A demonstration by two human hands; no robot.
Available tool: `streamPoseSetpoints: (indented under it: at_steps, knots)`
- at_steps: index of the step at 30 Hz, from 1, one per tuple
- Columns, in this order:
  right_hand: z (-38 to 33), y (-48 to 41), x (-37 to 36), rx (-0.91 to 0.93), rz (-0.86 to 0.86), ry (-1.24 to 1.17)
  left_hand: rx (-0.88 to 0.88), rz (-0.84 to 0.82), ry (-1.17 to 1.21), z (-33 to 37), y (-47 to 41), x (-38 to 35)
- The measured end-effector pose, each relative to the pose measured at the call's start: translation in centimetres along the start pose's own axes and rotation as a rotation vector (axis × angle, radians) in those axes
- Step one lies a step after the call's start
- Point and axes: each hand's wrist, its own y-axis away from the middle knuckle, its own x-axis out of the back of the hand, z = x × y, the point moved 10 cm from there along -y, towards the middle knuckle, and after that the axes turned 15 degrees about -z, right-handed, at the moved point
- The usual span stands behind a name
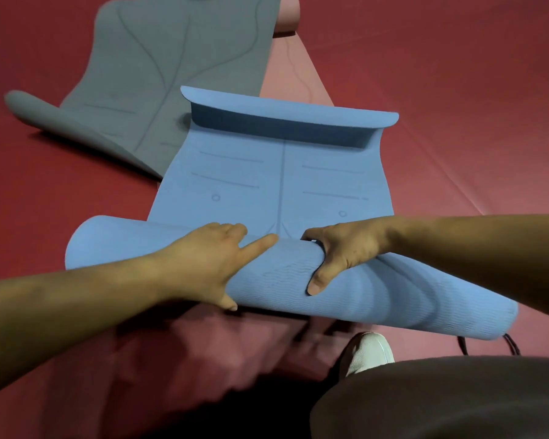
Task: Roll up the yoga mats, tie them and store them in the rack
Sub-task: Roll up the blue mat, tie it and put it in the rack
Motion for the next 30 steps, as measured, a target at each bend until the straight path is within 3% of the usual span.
streamPoseSetpoints:
  at_steps: [4, 8, 11, 13, 17, 19, 26, 30]
  knots:
    - [-1.3, 0.1, 0.6, -0.005, 0.052, 0.080, -0.007, -0.180, 0.283, -1.7, -0.6, -1.3]
    - [-3.2, -0.3, 0.9, -0.041, 0.198, 0.441, -0.023, -0.293, 0.534, -3.2, -1.2, -1.2]
    - [-3.6, 0.2, 1.2, 0.009, 0.221, 0.390, -0.048, -0.380, 0.589, -3.3, -1.5, -1.4]
    - [-2.5, 0.3, 1.0, 0.013, 0.164, 0.307, -0.056, -0.360, 0.552, -3.0, -1.4, -1.3]
    - [0.8, 0.4, 0.5, -0.007, 0.079, 0.097, -0.010, 0.021, 0.020, -1.7, 0.5, 1.1]
    - [1.7, 0.3, 0.3, 0.009, 0.053, 0.001, 0.027, -0.028, -0.117, -1.1, 0.7, 0.2]
    - [2.0, -0.4, -1.5, -0.034, -0.127, -0.088, -0.002, -0.138, 0.088, -1.6, -1.0, -0.5]
    - [0.2, -0.7, -1.3, -0.043, -0.050, 0.094, -0.017, -0.314, 0.239, -1.7, -2.0, -1.5]
